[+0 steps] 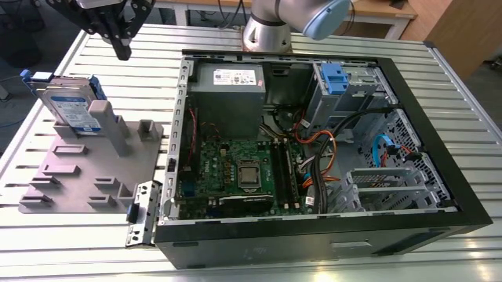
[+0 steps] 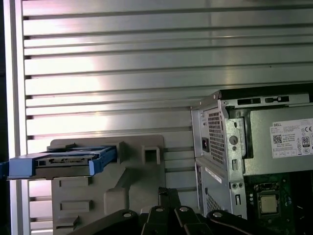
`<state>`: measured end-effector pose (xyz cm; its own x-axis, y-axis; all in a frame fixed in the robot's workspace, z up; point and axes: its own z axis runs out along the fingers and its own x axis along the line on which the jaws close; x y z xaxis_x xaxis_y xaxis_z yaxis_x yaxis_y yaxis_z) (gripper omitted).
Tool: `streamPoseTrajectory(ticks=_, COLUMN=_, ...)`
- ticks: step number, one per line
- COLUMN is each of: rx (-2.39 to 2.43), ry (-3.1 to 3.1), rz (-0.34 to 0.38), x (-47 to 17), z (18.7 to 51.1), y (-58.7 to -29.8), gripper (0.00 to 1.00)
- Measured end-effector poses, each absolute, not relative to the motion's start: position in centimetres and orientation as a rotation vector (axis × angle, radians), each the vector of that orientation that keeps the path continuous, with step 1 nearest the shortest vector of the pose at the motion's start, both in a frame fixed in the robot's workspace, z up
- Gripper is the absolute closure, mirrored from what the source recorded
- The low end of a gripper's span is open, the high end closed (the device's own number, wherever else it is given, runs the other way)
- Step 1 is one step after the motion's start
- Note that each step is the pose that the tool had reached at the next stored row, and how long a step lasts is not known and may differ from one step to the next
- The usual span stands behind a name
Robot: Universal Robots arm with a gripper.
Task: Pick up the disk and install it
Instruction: 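Reach for the disk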
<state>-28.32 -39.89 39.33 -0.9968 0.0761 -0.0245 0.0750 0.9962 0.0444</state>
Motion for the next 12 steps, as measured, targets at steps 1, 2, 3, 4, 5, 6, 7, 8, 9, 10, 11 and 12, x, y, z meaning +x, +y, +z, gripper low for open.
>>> streamPoseTrajectory(ticks=1, rx=0.118, ry=3.113, rz=0.068, x=-28.49, z=39.33, y=-39.89, gripper=0.89)
streamPoseTrajectory(ticks=2, rx=0.118, ry=3.113, rz=0.068, x=-28.57, z=39.27, y=-39.89, gripper=0.89)
streamPoseTrajectory(ticks=3, rx=0.118, ry=3.113, rz=0.068, x=-28.57, z=39.26, y=-39.89, gripper=0.89)
streamPoseTrajectory(ticks=4, rx=0.118, ry=3.113, rz=0.068, x=-28.57, z=39.26, y=-39.89, gripper=0.89)
streamPoseTrajectory(ticks=5, rx=0.118, ry=3.113, rz=0.068, x=-28.57, z=39.26, y=-39.89, gripper=0.89)
streamPoseTrajectory(ticks=6, rx=0.118, ry=3.113, rz=0.068, x=-28.57, z=39.26, y=-39.89, gripper=0.89)
streamPoseTrajectory(ticks=7, rx=0.118, ry=3.112, rz=0.068, x=-28.57, z=39.26, y=-39.89, gripper=0.89)
streamPoseTrajectory(ticks=8, rx=0.118, ry=3.113, rz=0.068, x=-28.57, z=39.26, y=-39.89, gripper=0.89)
streamPoseTrajectory(ticks=9, rx=0.118, ry=3.113, rz=0.068, x=-28.57, z=39.26, y=-39.89, gripper=0.89)
streamPoseTrajectory(ticks=10, rx=0.118, ry=3.112, rz=0.068, x=-28.57, z=39.26, y=-39.9, gripper=0.89)
streamPoseTrajectory(ticks=11, rx=0.118, ry=3.112, rz=0.068, x=-28.59, z=39.25, y=-39.9, gripper=0.89)
streamPoseTrajectory(ticks=12, rx=0.118, ry=3.112, rz=0.068, x=-28.62, z=39.24, y=-39.9, gripper=0.89)
